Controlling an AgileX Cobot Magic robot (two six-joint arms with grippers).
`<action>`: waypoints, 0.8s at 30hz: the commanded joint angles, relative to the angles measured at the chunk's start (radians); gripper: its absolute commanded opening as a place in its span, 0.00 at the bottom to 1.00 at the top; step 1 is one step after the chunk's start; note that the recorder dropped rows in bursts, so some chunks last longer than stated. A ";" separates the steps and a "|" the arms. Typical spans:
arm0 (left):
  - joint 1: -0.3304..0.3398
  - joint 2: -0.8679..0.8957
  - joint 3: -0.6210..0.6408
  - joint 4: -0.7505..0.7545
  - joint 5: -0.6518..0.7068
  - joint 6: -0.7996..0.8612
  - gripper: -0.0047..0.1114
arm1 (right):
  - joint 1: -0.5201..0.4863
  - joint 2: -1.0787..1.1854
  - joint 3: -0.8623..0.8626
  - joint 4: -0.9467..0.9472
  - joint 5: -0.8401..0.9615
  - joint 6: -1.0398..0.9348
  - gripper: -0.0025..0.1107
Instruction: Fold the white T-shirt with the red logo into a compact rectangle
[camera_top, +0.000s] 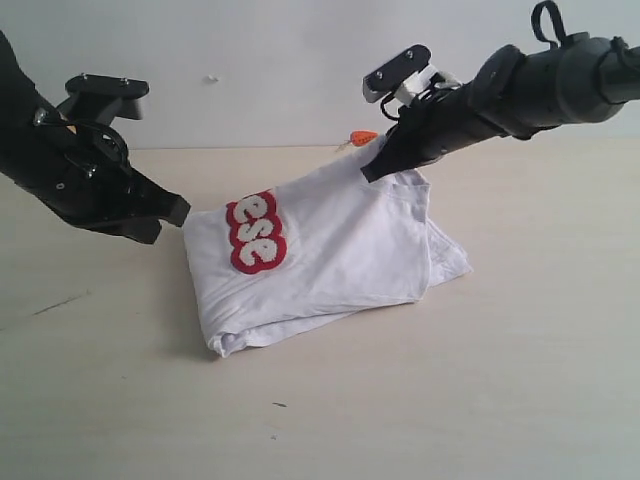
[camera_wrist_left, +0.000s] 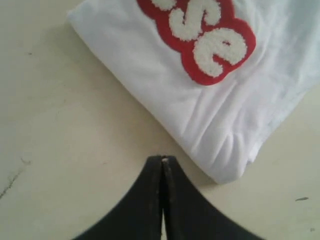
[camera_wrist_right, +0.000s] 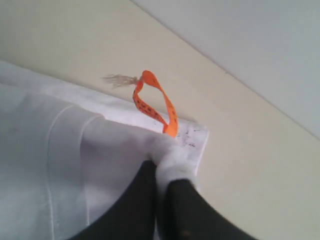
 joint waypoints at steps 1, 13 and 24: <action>0.002 -0.009 -0.003 -0.011 0.000 0.000 0.04 | 0.013 0.041 0.000 -0.008 -0.157 -0.055 0.24; 0.002 -0.009 -0.003 -0.028 0.015 0.004 0.04 | 0.013 0.065 0.000 0.019 -0.249 -0.046 0.33; 0.002 -0.009 -0.003 -0.117 0.090 0.086 0.04 | 0.013 0.067 0.000 -0.505 0.245 0.589 0.02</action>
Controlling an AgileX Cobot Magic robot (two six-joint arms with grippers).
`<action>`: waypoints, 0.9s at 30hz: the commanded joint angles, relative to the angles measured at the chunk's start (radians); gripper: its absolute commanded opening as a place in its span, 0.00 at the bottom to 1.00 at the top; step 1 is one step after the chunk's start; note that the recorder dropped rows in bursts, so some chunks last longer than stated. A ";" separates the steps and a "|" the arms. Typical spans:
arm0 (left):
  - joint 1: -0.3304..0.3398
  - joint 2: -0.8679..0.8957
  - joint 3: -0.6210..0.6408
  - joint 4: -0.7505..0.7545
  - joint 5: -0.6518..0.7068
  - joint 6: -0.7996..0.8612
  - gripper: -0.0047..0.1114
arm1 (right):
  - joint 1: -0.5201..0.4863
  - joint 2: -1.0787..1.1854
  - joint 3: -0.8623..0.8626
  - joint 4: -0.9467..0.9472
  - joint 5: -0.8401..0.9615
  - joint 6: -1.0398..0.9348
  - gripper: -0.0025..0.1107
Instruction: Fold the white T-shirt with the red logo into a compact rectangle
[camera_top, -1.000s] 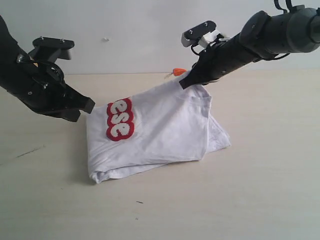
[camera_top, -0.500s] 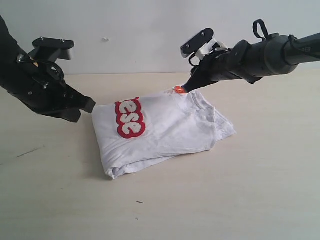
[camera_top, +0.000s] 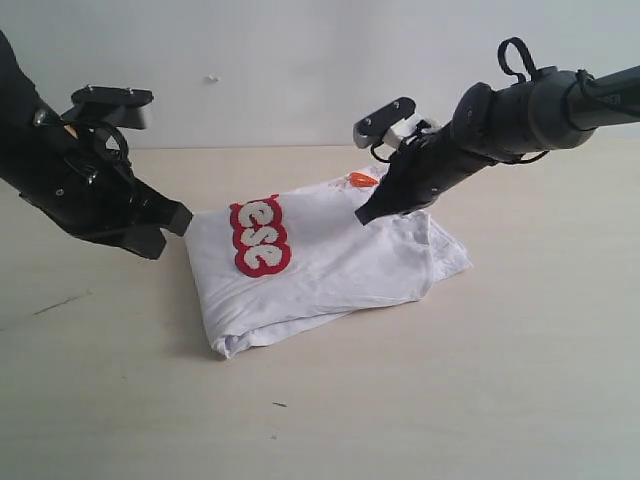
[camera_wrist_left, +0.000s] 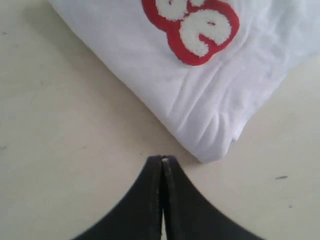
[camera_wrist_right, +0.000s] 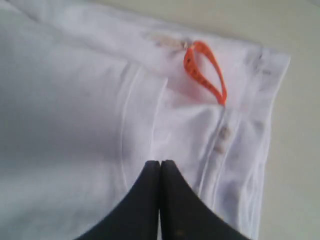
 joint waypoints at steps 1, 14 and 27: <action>0.002 -0.009 -0.003 -0.051 0.024 0.040 0.04 | -0.002 -0.001 0.000 -0.413 0.168 0.456 0.02; 0.002 -0.025 -0.003 -0.049 0.034 0.040 0.04 | 0.112 0.022 0.002 -0.256 0.511 0.390 0.02; 0.002 -0.035 -0.003 -0.028 0.036 0.040 0.04 | 0.137 -0.110 0.002 -0.258 0.477 0.452 0.02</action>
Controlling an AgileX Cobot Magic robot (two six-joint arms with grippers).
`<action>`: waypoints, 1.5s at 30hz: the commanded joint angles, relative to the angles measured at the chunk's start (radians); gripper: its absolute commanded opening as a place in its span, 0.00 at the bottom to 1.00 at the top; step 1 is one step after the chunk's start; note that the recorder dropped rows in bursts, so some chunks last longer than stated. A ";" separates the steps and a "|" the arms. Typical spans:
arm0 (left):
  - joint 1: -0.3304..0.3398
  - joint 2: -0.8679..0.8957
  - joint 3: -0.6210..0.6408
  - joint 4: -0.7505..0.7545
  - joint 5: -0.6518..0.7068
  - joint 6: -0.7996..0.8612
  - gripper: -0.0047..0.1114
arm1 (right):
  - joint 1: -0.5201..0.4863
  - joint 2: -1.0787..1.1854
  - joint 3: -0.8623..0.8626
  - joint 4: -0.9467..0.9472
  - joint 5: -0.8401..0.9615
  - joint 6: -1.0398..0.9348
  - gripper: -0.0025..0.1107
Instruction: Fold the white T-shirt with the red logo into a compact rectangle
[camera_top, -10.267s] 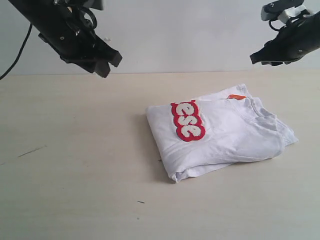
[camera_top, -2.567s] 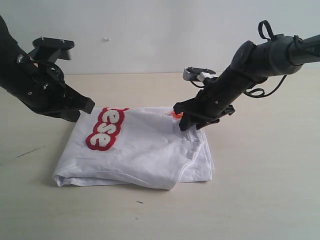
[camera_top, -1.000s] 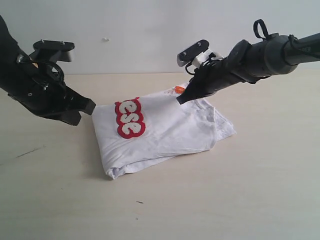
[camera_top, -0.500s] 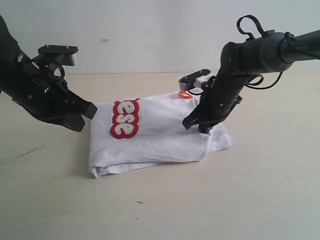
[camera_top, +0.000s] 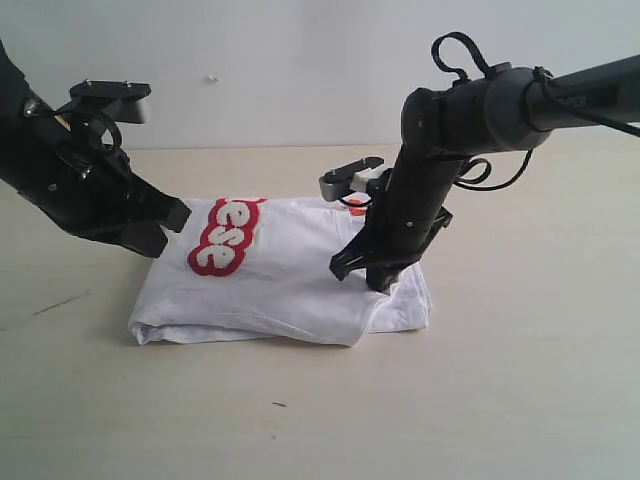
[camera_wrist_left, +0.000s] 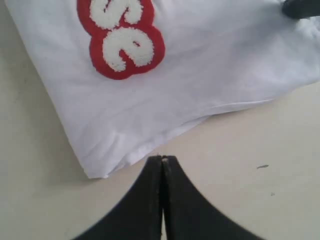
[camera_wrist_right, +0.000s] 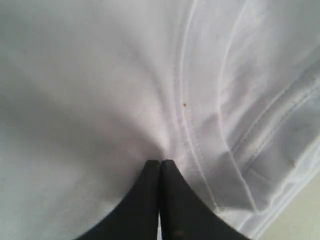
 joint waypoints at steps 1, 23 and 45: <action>0.002 -0.008 -0.003 0.014 0.000 0.003 0.04 | 0.004 -0.079 0.003 0.012 -0.005 0.004 0.02; 0.000 0.264 -0.057 -0.091 -0.367 0.135 0.04 | 0.004 -0.180 0.003 0.011 -0.224 0.054 0.02; 0.005 0.229 -0.200 -0.074 -0.193 0.127 0.04 | 0.004 -0.261 0.003 -0.023 -0.251 0.047 0.02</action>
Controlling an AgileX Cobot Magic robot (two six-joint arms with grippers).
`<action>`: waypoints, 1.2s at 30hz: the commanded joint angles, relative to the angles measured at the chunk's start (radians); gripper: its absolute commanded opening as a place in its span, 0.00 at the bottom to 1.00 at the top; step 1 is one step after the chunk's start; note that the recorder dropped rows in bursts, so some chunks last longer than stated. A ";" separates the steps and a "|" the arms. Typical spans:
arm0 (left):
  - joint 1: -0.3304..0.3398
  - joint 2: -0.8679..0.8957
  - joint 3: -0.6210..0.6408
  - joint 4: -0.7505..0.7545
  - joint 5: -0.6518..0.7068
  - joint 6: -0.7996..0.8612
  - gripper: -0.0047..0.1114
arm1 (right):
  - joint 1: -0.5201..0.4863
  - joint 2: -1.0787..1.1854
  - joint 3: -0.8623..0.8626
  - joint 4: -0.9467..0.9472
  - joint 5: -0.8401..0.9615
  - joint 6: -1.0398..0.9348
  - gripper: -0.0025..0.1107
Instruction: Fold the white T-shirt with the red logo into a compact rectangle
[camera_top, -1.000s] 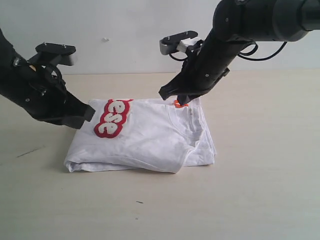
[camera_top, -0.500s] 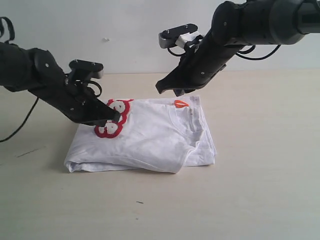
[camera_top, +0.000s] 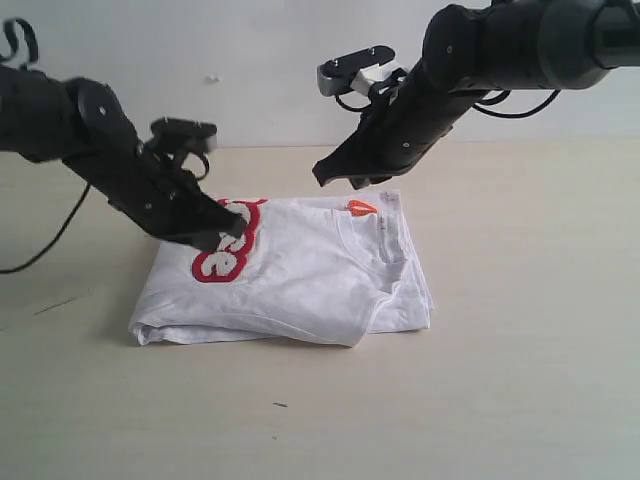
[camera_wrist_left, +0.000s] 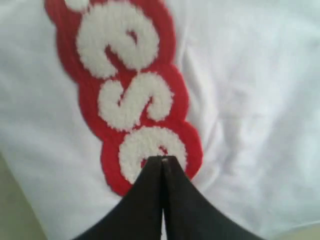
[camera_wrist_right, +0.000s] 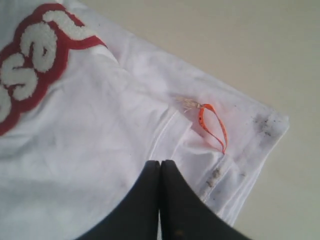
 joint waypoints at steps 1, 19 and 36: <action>0.009 -0.146 0.002 0.005 0.005 -0.003 0.04 | 0.002 -0.096 0.000 -0.010 -0.001 -0.006 0.02; 0.063 -0.789 0.305 -0.044 -0.214 -0.003 0.04 | 0.002 -0.525 0.260 -0.004 -0.167 0.020 0.02; 0.063 -1.376 0.513 -0.082 -0.314 0.000 0.04 | 0.002 -1.064 0.524 -0.004 -0.239 0.061 0.02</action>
